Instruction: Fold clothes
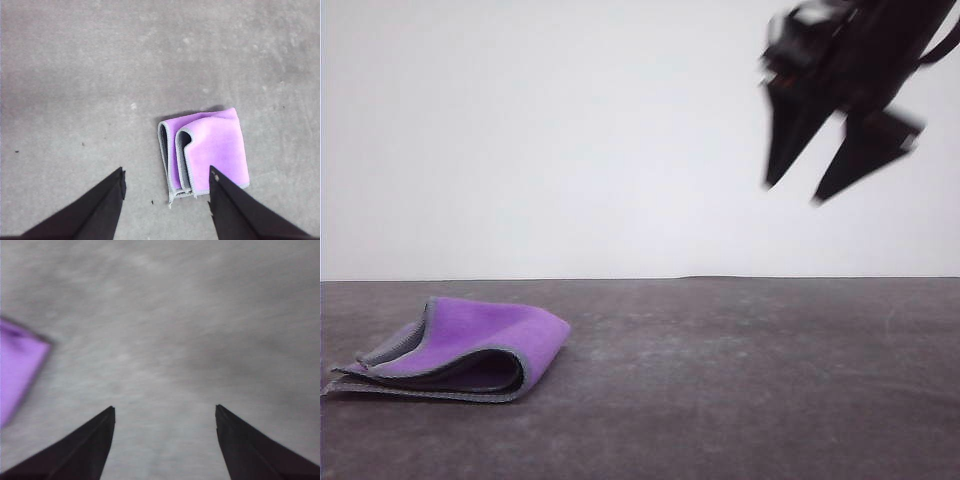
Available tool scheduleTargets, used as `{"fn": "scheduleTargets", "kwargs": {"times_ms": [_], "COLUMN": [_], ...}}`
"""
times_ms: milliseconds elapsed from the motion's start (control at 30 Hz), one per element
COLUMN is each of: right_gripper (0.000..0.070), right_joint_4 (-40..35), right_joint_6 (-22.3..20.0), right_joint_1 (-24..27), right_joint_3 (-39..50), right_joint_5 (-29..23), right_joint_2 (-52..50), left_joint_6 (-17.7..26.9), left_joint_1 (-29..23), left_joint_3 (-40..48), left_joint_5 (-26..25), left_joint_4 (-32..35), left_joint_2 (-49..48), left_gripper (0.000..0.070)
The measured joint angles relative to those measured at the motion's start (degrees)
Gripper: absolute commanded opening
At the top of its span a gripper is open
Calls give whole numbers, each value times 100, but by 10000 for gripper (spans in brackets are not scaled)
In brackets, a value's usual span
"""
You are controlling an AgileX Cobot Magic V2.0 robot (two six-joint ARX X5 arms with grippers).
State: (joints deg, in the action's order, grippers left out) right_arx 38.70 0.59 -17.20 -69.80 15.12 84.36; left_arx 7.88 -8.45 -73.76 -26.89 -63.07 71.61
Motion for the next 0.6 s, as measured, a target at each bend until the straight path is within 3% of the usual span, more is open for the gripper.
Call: {"fn": "scheduleTargets", "kwargs": {"times_ms": [233, 467, 600], "right_gripper": [402, 401, 401], "right_joint_4": [-31, -382, -497], "right_joint_6": [-320, -339, -312], "right_joint_1": [384, 464, 464], "right_joint_3": [709, 2118, 2452], "right_joint_5": [-191, -190, -191], "right_joint_2": [-1404, -2397, -2547], "left_joint_6": [0, 0, 0], "left_joint_1": [0, 0, 0], "left_joint_3": [0, 0, 0], "left_joint_5": [2, 0, 1], "left_joint_4": [80, 85, 108], "left_joint_2": [0, 0, 0], "left_gripper": [315, 315, 314]}}
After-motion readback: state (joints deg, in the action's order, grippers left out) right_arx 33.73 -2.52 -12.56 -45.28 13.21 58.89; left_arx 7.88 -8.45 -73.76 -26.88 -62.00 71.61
